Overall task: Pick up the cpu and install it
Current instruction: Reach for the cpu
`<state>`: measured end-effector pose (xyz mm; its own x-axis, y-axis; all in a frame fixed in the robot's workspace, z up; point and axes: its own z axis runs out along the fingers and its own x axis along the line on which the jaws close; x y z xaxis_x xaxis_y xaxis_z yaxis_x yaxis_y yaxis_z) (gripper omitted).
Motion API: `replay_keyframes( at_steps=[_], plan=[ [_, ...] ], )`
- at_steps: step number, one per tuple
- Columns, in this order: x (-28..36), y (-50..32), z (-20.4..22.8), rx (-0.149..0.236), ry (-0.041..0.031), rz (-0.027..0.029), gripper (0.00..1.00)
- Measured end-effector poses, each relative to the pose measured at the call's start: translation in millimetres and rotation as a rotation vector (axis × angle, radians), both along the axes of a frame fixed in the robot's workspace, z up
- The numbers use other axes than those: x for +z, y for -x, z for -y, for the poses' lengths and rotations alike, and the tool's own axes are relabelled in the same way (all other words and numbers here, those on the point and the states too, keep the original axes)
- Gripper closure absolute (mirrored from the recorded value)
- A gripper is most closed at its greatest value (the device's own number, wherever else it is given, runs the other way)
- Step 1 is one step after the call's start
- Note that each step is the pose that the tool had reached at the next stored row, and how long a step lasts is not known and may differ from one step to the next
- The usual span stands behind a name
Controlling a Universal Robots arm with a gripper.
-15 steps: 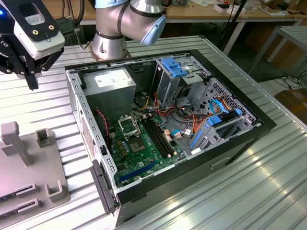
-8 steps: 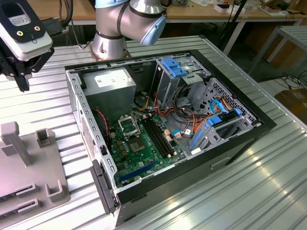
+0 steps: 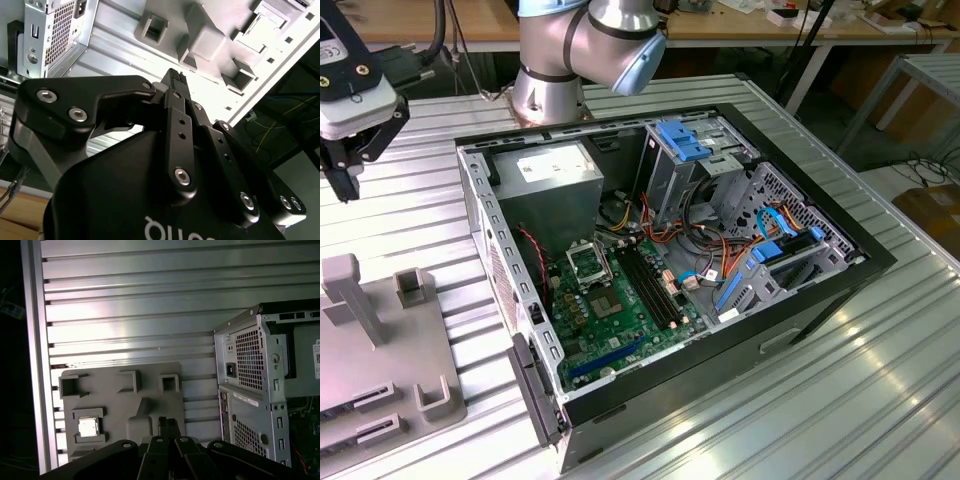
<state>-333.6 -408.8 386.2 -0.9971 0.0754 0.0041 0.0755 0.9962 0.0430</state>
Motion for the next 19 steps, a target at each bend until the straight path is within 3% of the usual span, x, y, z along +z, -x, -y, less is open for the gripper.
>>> replay_keyframes(
  at_steps=[15, 19],
  plan=[
    [-2.6, 28.6, 12.9, 0.0, 0.0, -0.0001, 0.89],
    [-2.6, 30.1, 13.3, 0.0, 0.0, -0.0001, 0.89]
  ],
)
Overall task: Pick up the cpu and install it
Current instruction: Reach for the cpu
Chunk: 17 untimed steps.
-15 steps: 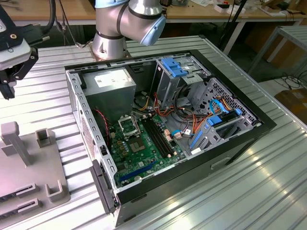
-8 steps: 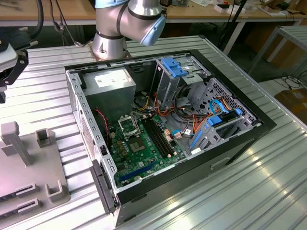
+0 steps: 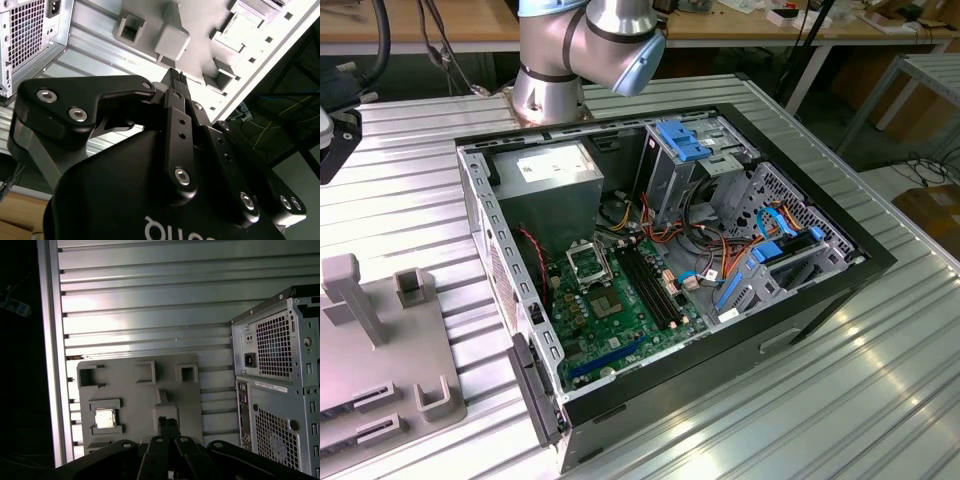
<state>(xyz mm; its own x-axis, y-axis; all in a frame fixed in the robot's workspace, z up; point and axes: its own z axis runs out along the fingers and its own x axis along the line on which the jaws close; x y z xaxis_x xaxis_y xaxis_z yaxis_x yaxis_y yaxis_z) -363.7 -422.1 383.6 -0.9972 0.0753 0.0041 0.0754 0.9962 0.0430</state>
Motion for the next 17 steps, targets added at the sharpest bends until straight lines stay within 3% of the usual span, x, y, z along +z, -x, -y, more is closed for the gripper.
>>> replay_keyframes(
  at_steps=[11, 17],
  plan=[
    [0.0, 0.9, 0.0, 0.0, 0.0, 0.0, 0.89],
    [-0.2, 8.9, 0.3, 0.0, 0.0, 0.0, 0.89]
  ],
)
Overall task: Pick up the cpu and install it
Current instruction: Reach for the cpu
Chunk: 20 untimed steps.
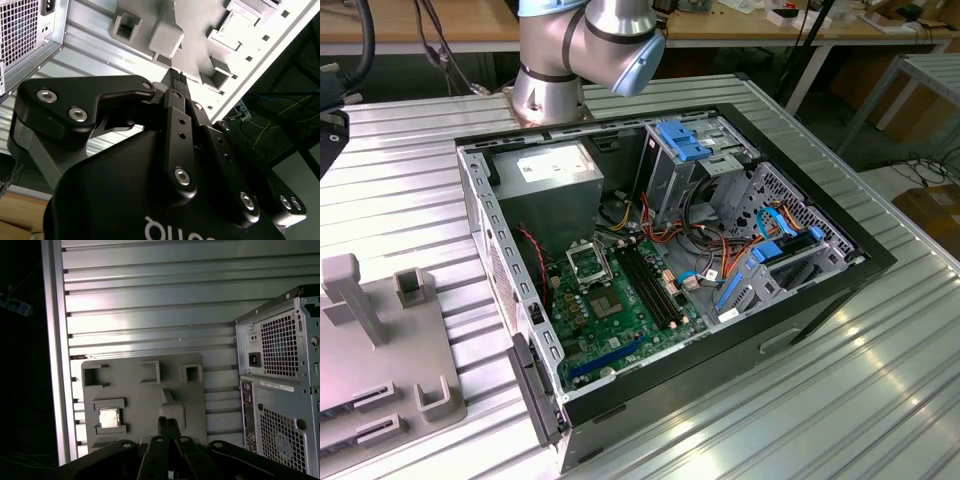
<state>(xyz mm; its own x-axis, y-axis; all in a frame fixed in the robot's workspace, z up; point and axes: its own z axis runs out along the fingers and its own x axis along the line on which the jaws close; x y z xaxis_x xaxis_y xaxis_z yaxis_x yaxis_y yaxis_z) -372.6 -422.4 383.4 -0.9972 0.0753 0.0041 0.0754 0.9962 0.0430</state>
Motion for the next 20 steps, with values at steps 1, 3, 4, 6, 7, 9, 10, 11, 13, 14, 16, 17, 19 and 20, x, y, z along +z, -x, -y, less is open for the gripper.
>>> replay_keyframes(
  at_steps=[1, 3, 4, 6, 7, 9, 10, 11, 13, 14, 16, 17, 19, 20],
  plan=[
    [0.0, 1.3, 0.3, 0.0, 0.0, 0.0, 0.89],
    [-0.1, 4.5, 1.4, 0.0, 0.0, 0.0, 0.89],
    [-0.2, 6.5, 2.1, 0.0, 0.0, 0.0, 0.89],
    [-0.4, 10.5, 4.3, 0.0, 0.0001, -0.0001, 0.89],
    [-0.6, 12.3, 5.2, 0.0, 0.0, -0.0001, 0.89],
    [-1.0, 15.1, 6.4, 0.0, 0.0, -0.0003, 0.89],
    [-1.0, 15.1, 6.4, 0.0, 0.0, -0.0004, 0.89],
    [-1.0, 15.1, 6.4, 0.0, 0.0001, -0.0005, 0.89],
    [-1.7, 15.2, 6.4, 0.0, 0.0, -0.0004, 0.89],
    [-1.7, 15.2, 6.4, 0.0, 0.0, -0.0004, 0.89],
    [-1.7, 15.2, 6.4, 0.0, 0.0, -0.0005, 0.89],
    [-1.7, 15.2, 6.4, 0.0, 0.0, -0.0004, 0.89],
    [-1.8, 15.2, 6.4, 0.0, 0.0, -0.0004, 0.89],
    [-1.8, 15.2, 6.4, 0.0, 0.0, -0.0004, 0.89]
  ],
)
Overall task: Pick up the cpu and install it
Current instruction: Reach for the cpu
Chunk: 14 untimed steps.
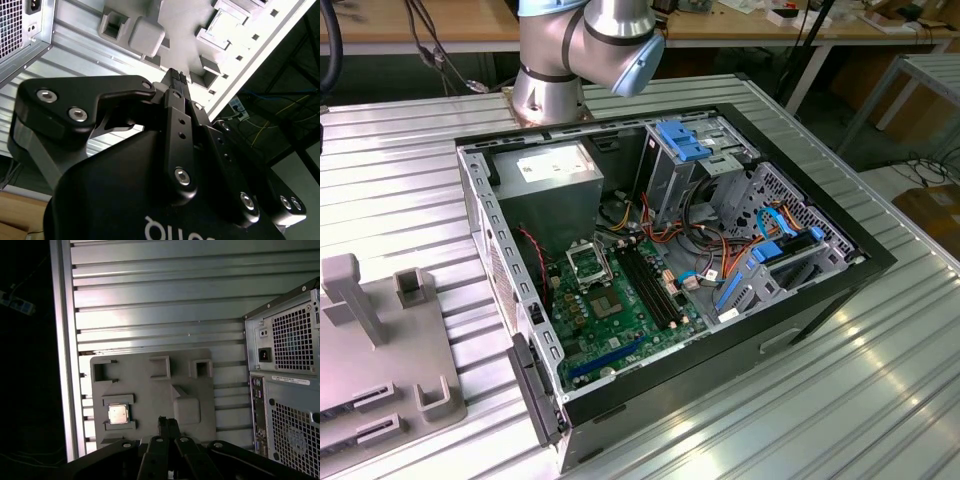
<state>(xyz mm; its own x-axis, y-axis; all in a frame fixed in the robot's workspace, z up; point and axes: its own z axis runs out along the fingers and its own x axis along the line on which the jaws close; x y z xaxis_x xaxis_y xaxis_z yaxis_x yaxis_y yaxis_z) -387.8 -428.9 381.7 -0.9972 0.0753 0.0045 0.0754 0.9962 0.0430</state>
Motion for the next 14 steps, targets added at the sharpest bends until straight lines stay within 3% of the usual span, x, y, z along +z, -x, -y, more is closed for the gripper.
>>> replay_keyframes(
  at_steps=[6, 14],
  plan=[
    [-0.2, 2.9, 0.2, 0.0, 0.0, -0.0001, 0.89],
    [-4.8, 26.1, 8.3, 0.001, -0.0001, 0.0, 0.89]
  ],
)
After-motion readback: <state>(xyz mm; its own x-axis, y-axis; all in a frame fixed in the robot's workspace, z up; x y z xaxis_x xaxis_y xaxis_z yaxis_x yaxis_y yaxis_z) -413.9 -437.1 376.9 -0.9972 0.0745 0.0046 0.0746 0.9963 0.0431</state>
